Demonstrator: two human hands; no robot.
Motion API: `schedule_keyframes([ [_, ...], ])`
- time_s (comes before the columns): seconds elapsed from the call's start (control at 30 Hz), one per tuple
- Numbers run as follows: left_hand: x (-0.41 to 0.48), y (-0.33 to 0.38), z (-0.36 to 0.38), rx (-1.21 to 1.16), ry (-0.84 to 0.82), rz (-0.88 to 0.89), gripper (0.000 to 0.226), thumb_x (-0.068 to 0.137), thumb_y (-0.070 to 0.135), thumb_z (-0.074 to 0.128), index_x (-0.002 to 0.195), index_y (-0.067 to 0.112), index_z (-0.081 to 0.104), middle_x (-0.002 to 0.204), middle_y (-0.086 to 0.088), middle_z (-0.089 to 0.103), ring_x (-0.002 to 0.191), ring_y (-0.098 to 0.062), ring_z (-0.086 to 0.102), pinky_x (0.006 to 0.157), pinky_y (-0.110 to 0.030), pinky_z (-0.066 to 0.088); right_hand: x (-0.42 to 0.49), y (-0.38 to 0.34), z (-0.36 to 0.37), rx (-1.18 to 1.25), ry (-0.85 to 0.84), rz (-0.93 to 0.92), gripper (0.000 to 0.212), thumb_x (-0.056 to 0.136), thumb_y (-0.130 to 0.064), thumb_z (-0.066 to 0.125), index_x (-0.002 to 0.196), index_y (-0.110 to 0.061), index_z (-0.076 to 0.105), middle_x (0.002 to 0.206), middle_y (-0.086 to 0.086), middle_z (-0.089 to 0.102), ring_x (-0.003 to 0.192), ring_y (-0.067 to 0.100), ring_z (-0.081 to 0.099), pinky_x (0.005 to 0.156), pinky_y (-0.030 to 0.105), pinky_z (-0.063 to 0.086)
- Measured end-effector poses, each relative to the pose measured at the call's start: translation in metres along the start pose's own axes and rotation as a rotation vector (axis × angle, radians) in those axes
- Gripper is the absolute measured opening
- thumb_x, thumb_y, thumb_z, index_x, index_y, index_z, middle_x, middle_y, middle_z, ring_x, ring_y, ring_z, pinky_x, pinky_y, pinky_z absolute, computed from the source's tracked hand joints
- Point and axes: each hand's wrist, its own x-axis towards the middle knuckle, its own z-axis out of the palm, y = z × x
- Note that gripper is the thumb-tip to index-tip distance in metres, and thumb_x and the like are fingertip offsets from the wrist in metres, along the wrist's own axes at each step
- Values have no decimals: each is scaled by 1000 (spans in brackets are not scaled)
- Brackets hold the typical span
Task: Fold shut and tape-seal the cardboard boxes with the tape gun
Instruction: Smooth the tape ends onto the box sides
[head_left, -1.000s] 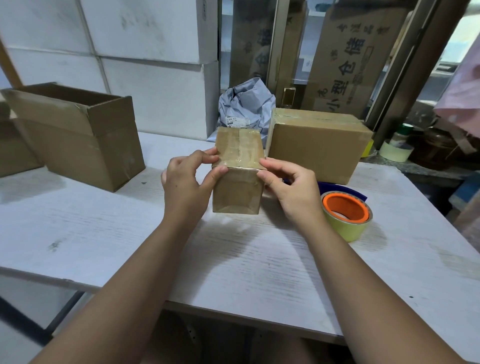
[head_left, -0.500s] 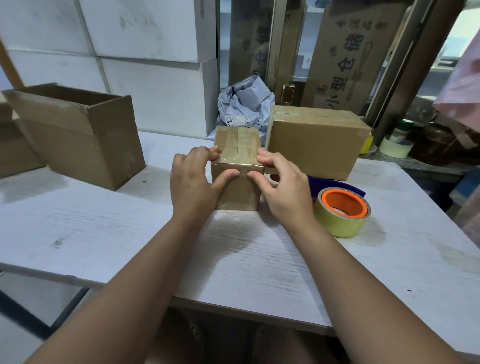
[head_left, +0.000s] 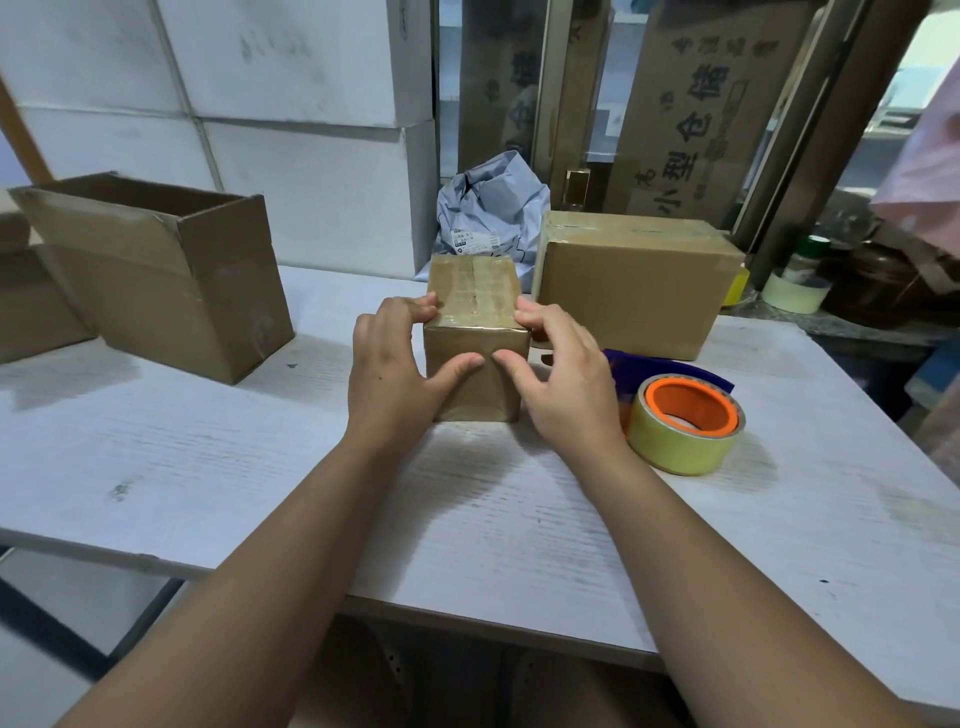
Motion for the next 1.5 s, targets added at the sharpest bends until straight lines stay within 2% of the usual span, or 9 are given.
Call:
schedule_keyframes([
  [0.27, 1, -2, -7, -138, -30, -59, 14, 87, 28, 52, 101, 26, 53, 116, 27, 54, 96, -10, 44, 76, -7, 33, -2, 0, 3, 128, 69, 8, 21, 89, -20, 63, 109, -14, 63, 126, -7, 61, 116, 17, 55, 92, 40, 49],
  [0.57, 2, -3, -10, -82, -29, -24, 16, 86, 24, 53, 101, 21, 56, 117, 23, 56, 91, -9, 39, 74, -6, 32, -3, 1, 2, 59, 37, -28, 22, 92, -12, 58, 113, -9, 62, 129, -1, 60, 116, 20, 55, 92, 11, 31],
  [0.7, 1, -3, -10, -98, -48, -20, 24, 82, 27, 62, 104, 21, 56, 118, 25, 53, 94, -6, 39, 77, -6, 32, -4, 3, 0, 78, 15, -25, 25, 91, -14, 59, 116, -12, 61, 131, -4, 58, 120, 16, 52, 96, 15, 33],
  [0.93, 3, -3, -9, -140, -71, -72, 16, 87, 16, 64, 100, 21, 56, 119, 20, 56, 99, -11, 41, 79, -12, 35, -5, 1, 1, 118, 31, -5, 27, 90, -11, 59, 117, -14, 60, 132, -6, 57, 118, 16, 51, 92, 42, 49],
  [1.1, 1, -3, -12, -219, -77, -116, 27, 92, 28, 36, 108, 34, 56, 116, 34, 52, 104, 1, 37, 88, -10, 31, -7, 2, 1, 118, 32, -10, 28, 91, -13, 59, 119, -15, 62, 134, -6, 56, 118, 8, 50, 98, 23, 40],
  [1.2, -2, -3, -13, -154, -92, -85, 39, 88, 18, 35, 119, 37, 52, 119, 38, 48, 102, 9, 32, 91, -17, 32, -7, 4, 4, 12, 113, -68, 30, 89, -18, 58, 118, -15, 65, 121, 0, 62, 112, 15, 54, 92, 17, 36],
  [1.3, -4, 1, -15, -70, -88, -13, 47, 84, 10, 39, 127, 26, 51, 118, 31, 49, 105, -1, 36, 88, -5, 28, -7, 8, 6, -98, 223, -85, 33, 87, -11, 58, 119, -16, 66, 103, -1, 64, 94, 20, 53, 78, 17, 35],
  [1.4, -4, 6, -18, 77, -89, 147, 40, 85, 19, 45, 122, 18, 58, 114, 16, 58, 107, -13, 40, 93, -4, 23, -8, 7, 5, -144, 242, -67, 48, 83, -1, 57, 128, -18, 59, 89, -12, 62, 91, 18, 49, 76, 28, 42],
  [1.5, -2, 5, -18, 247, -99, 309, 34, 83, 28, 51, 114, 17, 62, 114, 5, 64, 104, -24, 52, 97, -21, 29, -8, 6, 5, -137, 224, -45, 50, 77, -5, 62, 126, -17, 58, 98, -2, 64, 103, 21, 49, 84, 41, 48],
])
